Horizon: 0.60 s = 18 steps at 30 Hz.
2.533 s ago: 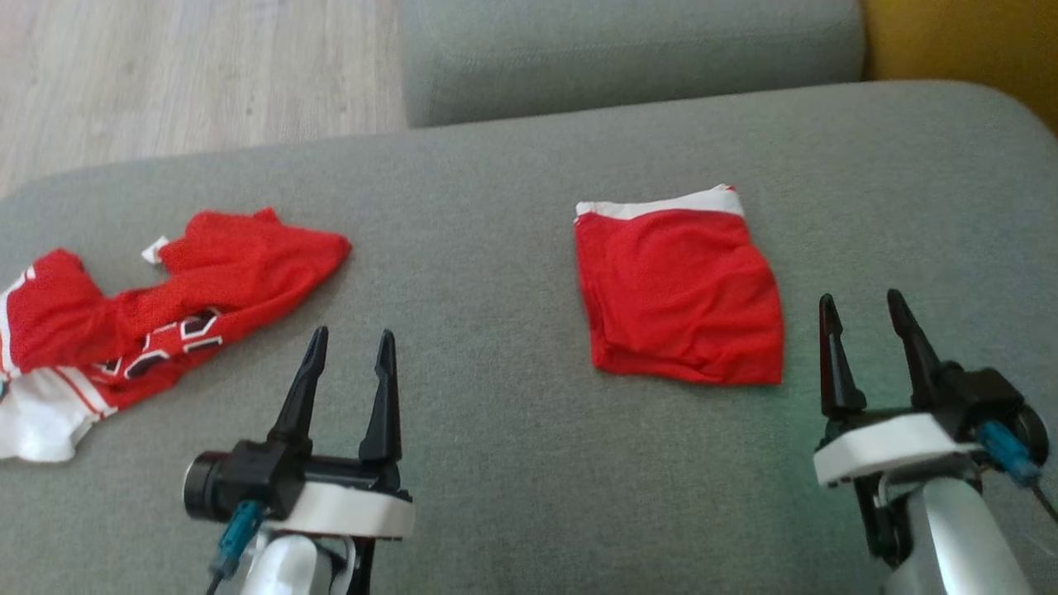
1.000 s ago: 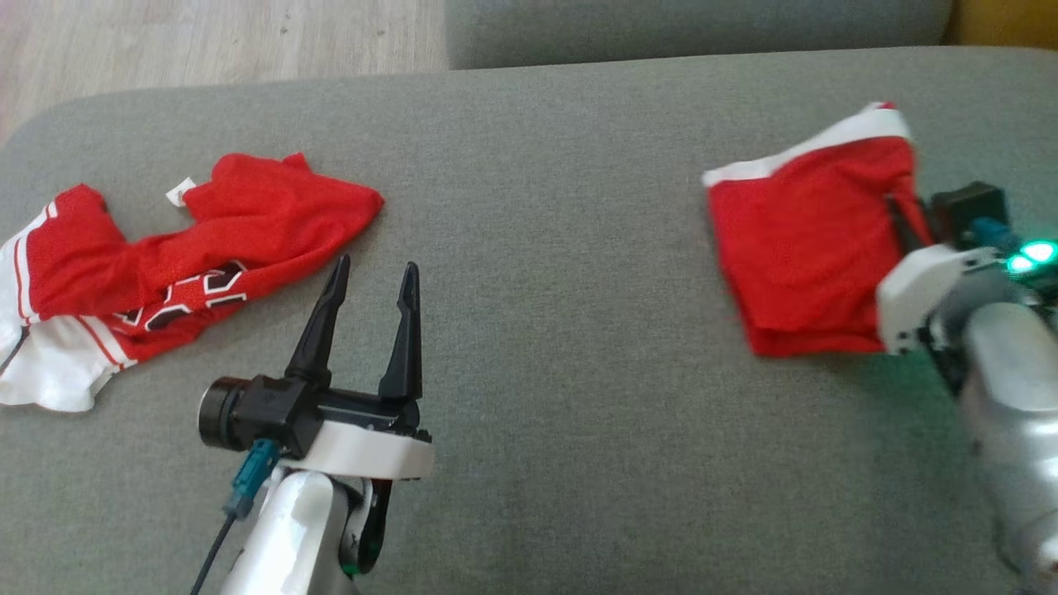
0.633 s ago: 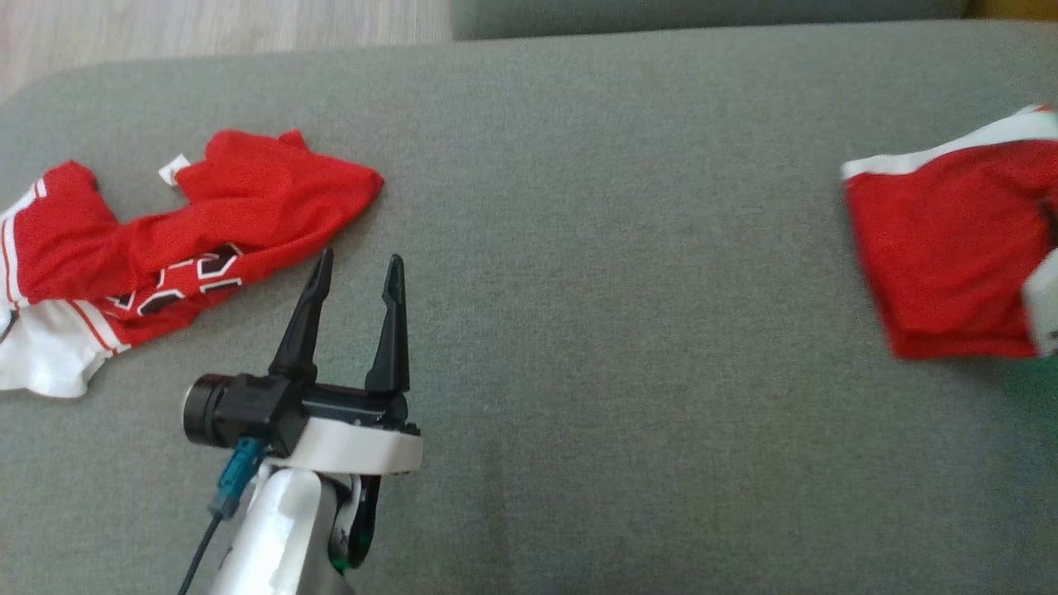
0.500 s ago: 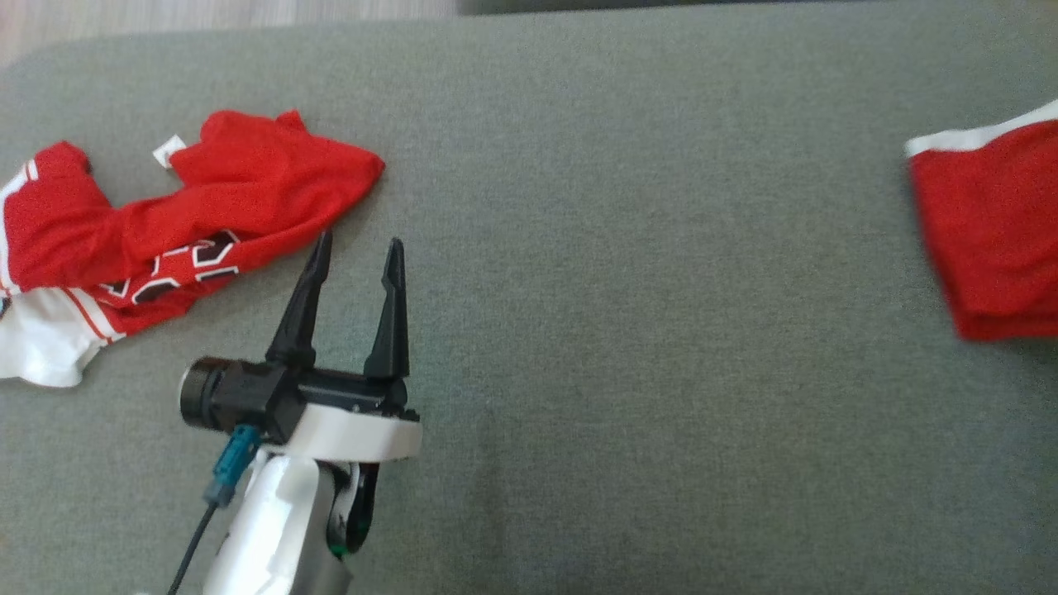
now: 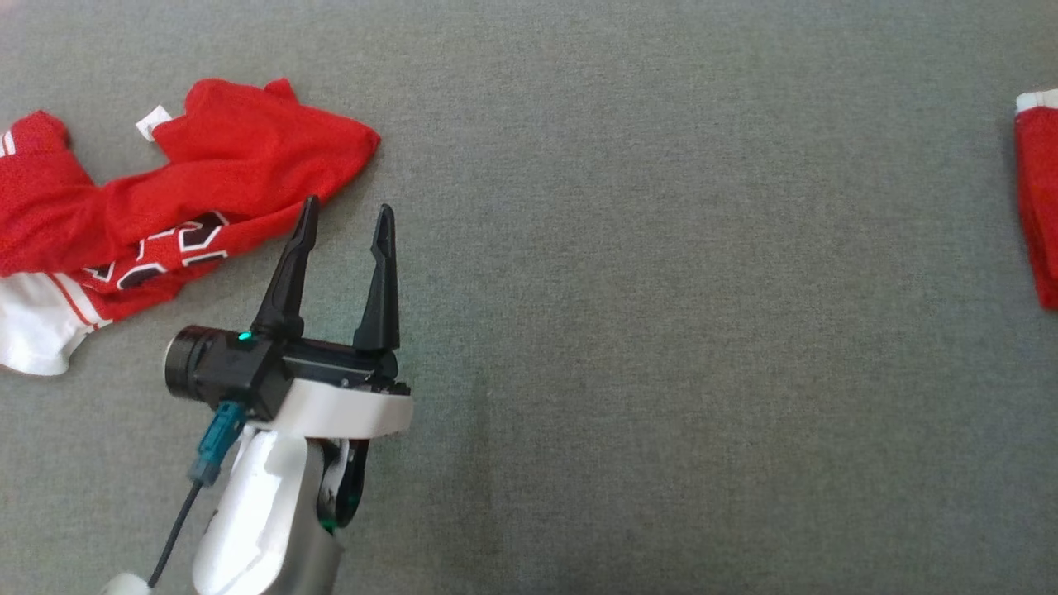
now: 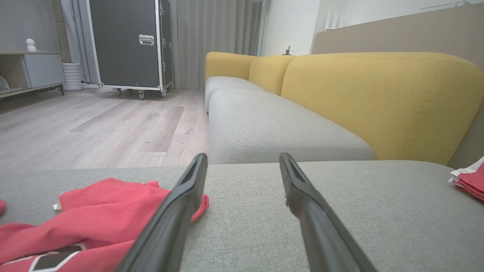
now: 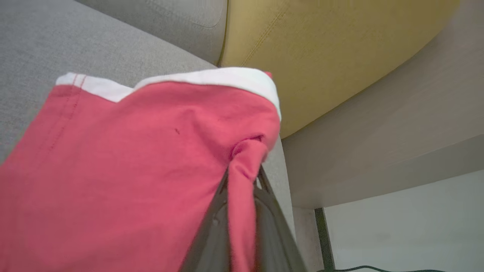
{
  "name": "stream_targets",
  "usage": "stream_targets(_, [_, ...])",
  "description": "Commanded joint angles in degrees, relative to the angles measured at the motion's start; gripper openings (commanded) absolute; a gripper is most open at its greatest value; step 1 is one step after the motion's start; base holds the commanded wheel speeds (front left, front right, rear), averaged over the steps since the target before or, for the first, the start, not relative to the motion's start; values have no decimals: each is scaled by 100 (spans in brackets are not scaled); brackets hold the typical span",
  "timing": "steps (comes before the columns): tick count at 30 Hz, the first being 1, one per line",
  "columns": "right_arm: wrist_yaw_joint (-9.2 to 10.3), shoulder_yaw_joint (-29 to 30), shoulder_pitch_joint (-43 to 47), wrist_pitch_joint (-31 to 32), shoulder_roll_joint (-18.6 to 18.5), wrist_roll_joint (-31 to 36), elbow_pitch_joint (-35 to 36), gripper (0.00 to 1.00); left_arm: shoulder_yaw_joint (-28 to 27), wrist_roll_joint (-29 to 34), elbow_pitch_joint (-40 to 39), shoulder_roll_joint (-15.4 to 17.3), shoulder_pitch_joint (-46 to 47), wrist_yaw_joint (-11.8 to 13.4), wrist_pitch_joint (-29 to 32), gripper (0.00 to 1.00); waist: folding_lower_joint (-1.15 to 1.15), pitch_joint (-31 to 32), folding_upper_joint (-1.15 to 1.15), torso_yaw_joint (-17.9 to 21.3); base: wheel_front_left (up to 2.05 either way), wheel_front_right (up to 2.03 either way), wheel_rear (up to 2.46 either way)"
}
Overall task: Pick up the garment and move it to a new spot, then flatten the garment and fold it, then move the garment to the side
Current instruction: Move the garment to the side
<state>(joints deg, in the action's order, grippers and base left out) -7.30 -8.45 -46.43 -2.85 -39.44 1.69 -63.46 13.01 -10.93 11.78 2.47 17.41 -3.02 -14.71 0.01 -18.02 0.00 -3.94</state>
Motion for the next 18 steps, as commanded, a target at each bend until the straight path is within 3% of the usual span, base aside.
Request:
stream_targets(1, [-19,22,-16,-125,-132,76,170,94,-201,49,-143,41,138,2,-29,100,-1,39,0,14,0,0,0])
stream_targets(2, [-19,87,-11,-137,-100,134,184,100,-203,45,-129,41,125,5,-29,100,-1,76,0,25,0,0,0])
stream_targets(10, [-19,557,103,-369,437,560,566,100,-283,52,-52,41,-87,12,-29,100,-1,687,0,166,0,0,0])
stream_targets(18, [-19,849,235,-748,1638,371,1547,100,-426,21,-98,41,-498,64,-29,100,-1,1470,0,333,0,0,0])
